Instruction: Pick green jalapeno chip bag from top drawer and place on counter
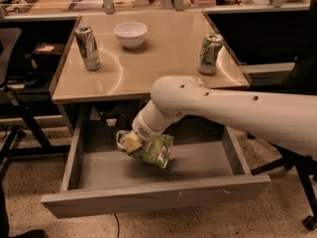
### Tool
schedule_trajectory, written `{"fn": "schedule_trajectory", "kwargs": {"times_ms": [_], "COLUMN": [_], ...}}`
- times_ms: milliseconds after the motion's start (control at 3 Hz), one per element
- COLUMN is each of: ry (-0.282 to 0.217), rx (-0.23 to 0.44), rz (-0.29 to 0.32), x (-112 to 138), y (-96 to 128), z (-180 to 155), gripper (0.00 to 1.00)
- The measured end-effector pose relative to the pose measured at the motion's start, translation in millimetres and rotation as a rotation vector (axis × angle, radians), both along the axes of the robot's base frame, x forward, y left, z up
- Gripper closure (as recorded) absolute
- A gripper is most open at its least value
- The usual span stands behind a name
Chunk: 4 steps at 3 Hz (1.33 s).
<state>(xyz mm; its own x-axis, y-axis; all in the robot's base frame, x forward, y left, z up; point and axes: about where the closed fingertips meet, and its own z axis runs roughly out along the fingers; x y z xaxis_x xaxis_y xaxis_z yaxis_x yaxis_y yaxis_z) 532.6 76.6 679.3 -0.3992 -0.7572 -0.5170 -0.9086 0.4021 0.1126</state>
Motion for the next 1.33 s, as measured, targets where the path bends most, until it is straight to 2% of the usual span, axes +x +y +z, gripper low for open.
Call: {"fn": "schedule_trajectory", "kwargs": {"times_ms": [333,667,1333], "ry": [0.018,-0.01,-0.097], "rx": [0.005,0.001,-0.012], "rz": [-0.018,-0.035,-0.057], "x": [1,7,35], "y": [-16,-28,-40], "z": [40,81,150], "gripper": [1.0,1.0,1.0]}}
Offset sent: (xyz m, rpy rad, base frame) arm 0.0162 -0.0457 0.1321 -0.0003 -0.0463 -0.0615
